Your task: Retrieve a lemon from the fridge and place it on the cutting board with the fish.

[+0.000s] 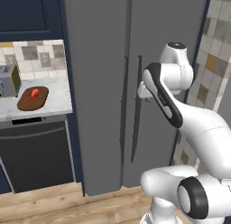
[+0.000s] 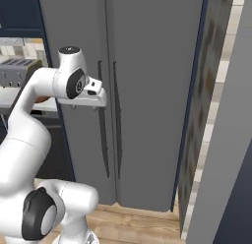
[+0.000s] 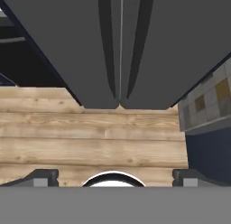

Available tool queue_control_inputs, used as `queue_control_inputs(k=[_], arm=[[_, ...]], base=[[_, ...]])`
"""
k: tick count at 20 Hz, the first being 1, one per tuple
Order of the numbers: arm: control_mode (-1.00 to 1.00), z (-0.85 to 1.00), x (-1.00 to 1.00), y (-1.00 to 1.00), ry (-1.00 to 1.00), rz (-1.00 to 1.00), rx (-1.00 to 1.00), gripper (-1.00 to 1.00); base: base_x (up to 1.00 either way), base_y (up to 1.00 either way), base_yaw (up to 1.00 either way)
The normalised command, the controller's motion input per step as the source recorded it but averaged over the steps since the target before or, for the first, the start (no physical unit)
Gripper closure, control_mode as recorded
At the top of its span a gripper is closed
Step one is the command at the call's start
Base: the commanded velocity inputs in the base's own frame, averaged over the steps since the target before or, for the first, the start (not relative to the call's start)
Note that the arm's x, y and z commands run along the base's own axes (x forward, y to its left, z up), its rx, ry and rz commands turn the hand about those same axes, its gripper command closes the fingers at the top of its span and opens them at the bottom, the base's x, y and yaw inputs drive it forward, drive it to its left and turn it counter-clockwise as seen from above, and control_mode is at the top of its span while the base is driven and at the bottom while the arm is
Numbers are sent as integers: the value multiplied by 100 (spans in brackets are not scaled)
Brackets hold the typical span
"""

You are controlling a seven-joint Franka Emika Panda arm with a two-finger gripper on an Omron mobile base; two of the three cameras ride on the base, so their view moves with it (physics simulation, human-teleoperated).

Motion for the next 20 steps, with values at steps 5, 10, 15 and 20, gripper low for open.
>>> queue_control_inputs(k=[5,10,15,20], arm=[[-100,-36,58,-44,0,0,2,-100],[-100,-60,71,-18,-11,-2,0,-100],[-100,-39,49,10,-20,-2,-2,-100],[-100,-16,56,15,-18,-1,0,-100]], base=[[0,0,0],[0,0,0],[0,0,0],[0,0,0]])
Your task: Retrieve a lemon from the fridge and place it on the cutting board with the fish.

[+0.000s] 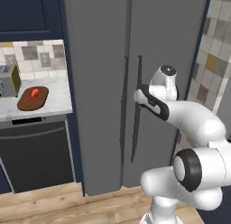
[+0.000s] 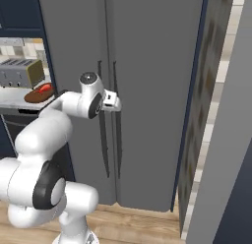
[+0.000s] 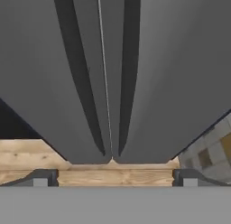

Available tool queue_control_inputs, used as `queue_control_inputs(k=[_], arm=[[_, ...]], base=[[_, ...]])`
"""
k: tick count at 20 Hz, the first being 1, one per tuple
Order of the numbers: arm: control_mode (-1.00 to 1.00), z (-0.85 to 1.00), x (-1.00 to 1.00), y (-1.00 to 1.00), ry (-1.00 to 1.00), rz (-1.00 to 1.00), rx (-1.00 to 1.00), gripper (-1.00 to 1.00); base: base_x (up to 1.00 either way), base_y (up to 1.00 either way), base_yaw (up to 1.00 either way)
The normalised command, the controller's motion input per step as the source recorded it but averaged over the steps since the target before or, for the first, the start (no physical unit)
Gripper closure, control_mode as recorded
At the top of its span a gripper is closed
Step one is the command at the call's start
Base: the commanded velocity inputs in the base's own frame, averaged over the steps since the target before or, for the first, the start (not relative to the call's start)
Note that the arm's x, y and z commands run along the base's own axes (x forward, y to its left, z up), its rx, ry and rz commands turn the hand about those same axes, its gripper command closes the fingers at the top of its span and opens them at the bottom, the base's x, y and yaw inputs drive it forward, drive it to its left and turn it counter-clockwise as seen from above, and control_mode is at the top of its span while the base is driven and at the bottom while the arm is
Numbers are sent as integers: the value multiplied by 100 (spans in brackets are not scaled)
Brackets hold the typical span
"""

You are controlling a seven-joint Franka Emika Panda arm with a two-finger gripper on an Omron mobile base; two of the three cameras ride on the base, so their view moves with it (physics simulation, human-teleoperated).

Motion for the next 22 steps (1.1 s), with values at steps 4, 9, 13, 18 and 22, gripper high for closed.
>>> queue_control_inputs(k=[4,9,13,18,22], arm=[[-100,-5,66,0,-13,0,0,-100],[-100,0,39,-10,-1,0,0,-100],[-100,0,16,-6,0,0,0,-100],[-100,-5,28,0,-2,0,0,-100],[-100,-11,37,-1,-2,0,0,-100]], base=[[0,0,0],[0,0,0],[0,0,0],[0,0,0],[0,0,0]])
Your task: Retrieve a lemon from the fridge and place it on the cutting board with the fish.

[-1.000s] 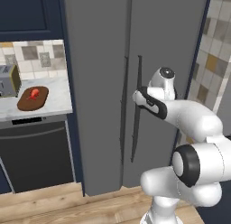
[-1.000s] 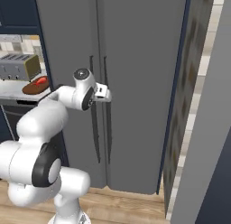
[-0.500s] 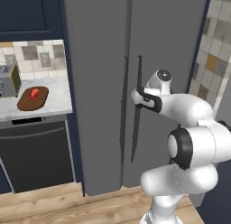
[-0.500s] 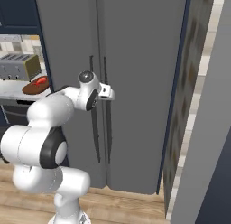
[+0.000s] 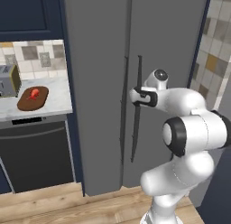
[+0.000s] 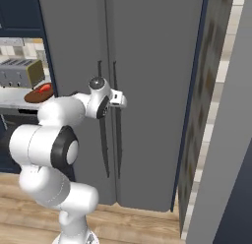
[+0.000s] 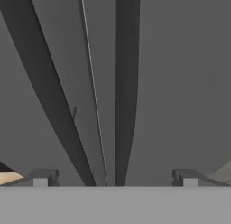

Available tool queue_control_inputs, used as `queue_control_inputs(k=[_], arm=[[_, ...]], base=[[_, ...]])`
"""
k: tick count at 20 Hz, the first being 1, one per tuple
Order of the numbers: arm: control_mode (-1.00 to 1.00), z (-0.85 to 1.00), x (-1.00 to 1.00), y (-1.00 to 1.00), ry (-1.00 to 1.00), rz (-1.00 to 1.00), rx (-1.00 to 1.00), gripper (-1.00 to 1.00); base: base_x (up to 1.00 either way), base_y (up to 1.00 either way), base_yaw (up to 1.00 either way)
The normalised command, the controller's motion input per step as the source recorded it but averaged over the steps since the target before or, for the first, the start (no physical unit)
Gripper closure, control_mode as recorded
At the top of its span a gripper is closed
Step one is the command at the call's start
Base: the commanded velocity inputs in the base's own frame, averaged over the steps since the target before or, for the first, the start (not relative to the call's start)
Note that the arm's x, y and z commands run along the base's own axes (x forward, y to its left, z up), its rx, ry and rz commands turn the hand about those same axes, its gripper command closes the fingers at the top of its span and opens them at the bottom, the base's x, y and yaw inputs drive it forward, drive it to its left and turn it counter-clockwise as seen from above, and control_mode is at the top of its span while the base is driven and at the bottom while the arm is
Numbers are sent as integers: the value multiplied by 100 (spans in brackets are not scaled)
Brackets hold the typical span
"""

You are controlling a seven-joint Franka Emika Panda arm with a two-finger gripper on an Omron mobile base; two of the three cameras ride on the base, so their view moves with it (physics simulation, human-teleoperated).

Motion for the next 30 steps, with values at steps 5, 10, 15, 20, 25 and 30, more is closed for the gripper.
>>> queue_control_inputs(k=[5,10,15,20,25,30], arm=[[-100,-13,34,-8,0,0,-1,-100],[-100,-15,30,-5,1,0,0,-100],[-100,-5,35,0,0,0,0,-100],[-100,-4,32,-7,0,0,0,-100],[-100,-1,27,-12,0,0,0,-100],[-100,-11,19,-2,0,0,0,-100]], base=[[0,0,0],[0,0,0],[0,0,0],[0,0,0],[0,0,0],[0,0,0]])
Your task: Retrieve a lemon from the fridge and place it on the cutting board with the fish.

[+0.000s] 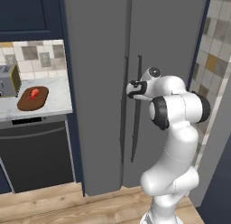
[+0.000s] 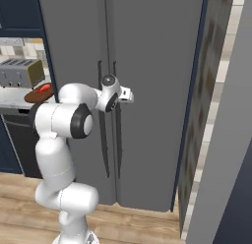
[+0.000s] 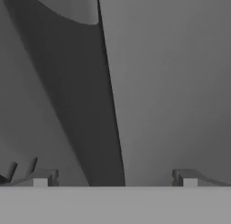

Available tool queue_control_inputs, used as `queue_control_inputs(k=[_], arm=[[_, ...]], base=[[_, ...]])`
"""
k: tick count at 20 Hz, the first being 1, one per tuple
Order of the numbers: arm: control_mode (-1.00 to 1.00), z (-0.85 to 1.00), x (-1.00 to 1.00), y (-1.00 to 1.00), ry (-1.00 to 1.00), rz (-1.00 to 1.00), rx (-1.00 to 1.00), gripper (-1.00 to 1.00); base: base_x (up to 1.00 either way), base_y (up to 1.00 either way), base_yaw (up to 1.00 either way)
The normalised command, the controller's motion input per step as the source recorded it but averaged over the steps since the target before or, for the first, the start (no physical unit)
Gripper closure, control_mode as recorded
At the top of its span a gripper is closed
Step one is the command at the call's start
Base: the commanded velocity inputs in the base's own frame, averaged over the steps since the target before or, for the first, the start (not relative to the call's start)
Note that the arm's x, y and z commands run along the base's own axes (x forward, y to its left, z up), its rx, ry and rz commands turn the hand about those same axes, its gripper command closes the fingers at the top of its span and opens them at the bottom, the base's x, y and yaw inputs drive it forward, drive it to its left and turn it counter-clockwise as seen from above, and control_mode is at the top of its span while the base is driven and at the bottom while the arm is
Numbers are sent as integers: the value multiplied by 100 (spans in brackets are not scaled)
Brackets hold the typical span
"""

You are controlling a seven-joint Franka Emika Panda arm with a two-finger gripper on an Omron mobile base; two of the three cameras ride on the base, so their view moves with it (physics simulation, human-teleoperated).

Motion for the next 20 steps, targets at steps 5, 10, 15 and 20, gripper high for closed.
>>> queue_control_inputs(k=[5,10,15,20], arm=[[-100,-22,23,0,0,0,0,-100],[-100,-10,28,0,0,0,0,-100],[-100,0,31,0,0,0,0,-100],[-100,-2,24,0,0,0,0,100]], base=[[0,0,0],[0,0,0],[0,0,0],[0,0,0]])
